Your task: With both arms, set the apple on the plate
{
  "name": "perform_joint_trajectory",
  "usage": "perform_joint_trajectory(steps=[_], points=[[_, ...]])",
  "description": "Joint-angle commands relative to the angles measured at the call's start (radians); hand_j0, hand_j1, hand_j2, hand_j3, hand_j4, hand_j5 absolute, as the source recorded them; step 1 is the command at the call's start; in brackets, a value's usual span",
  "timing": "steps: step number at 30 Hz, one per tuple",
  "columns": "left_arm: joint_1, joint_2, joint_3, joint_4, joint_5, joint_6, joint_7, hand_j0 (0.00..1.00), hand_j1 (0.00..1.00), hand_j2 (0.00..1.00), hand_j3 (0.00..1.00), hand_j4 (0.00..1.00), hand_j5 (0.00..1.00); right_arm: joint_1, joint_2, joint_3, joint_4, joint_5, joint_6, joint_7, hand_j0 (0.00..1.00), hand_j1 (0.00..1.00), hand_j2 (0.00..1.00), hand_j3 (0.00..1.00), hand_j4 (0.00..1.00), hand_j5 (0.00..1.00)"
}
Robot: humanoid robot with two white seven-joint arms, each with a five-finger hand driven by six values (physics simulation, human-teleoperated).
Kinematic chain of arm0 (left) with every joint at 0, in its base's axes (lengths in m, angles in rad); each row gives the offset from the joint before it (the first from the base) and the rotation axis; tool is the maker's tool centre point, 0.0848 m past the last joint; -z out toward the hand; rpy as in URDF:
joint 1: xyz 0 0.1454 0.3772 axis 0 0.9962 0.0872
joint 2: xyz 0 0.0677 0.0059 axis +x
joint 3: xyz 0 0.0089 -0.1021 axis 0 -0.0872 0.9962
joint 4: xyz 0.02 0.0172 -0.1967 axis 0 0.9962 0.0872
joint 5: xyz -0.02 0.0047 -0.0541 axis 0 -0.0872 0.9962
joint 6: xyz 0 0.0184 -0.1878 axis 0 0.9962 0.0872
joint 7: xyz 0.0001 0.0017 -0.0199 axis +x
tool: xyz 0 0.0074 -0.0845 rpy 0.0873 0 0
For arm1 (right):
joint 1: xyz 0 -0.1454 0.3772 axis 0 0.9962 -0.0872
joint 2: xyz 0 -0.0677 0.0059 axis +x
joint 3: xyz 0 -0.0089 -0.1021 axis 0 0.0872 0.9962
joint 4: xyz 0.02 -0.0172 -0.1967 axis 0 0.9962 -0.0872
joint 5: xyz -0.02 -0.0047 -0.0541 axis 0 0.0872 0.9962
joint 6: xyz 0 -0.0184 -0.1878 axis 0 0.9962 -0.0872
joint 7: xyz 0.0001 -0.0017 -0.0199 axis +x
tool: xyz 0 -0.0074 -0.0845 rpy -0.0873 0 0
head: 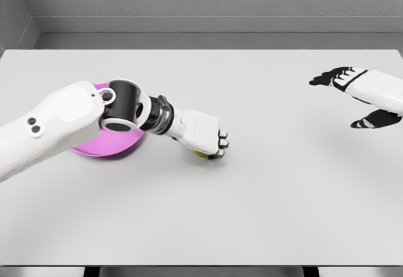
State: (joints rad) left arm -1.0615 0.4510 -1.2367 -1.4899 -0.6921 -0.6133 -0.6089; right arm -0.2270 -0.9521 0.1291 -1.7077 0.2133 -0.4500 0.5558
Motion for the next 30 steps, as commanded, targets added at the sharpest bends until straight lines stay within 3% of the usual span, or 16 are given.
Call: perform_joint_trajectory(steps=[1, 5, 7, 14, 18, 23, 30], points=[[0.0, 0.046, 0.052, 0.0, 0.052, 0.002, -0.002, 0.08, 0.08, 0.08, 0.08, 0.08, 0.08, 0.0, -0.004, 0.0, 0.016, -0.005, 0.002, -0.001, 1.0, 1.0, 1.0, 1.0, 1.0, 1.0], [-0.005, 0.121, 0.091, 0.002, 0.141, 0.002, -0.002, 0.09, 0.09, 0.09, 0.09, 0.09, 0.09, 0.0, -0.004, 0.001, 0.019, -0.005, 0.002, -0.001, 1.0, 1.0, 1.0, 1.0, 1.0, 1.0], [0.006, 0.155, 0.146, 0.002, 0.167, 0.002, -0.002, 0.09, 0.09, 0.09, 0.09, 0.09, 0.09, 0.0, -0.002, 0.0, 0.019, -0.003, 0.002, -0.001, 1.0, 1.0, 1.0, 1.0, 1.0, 1.0], [0.011, 0.305, 0.178, 0.0, 0.187, 0.002, -0.002, 0.09, 0.09, 0.09, 0.09, 0.09, 0.09, 0.002, -0.001, 0.001, 0.016, -0.003, 0.002, -0.001, 1.0, 1.0, 1.0, 1.0, 1.0, 1.0], [0.061, 0.367, 0.21, 0.022, 0.177, 0.002, -0.002, 0.09, 0.09, 0.09, 0.09, 0.09, 0.09, 0.003, -0.001, 0.001, 0.014, -0.003, 0.002, -0.001, 1.0, 1.0, 1.0, 1.0, 1.0, 1.0], [0.092, 0.362, 0.232, 0.157, 0.161, 0.002, -0.002, 0.1, 0.1, 0.1, 0.1, 0.1, 0.1, 0.003, -0.001, 0.0, 0.01, -0.003, 0.002, -0.001, 1.0, 1.0, 1.0, 1.0, 1.0, 1.0], [0.092, 0.316, 0.23, 0.212, 0.154, 0.002, -0.002, 0.14, 0.14, 0.14, 0.14, 0.14, 0.14, 0.003, -0.001, 0.0, 0.01, -0.003, 0.002, -0.001, 1.0, 1.0, 1.0, 1.0, 1.0, 1.0]])
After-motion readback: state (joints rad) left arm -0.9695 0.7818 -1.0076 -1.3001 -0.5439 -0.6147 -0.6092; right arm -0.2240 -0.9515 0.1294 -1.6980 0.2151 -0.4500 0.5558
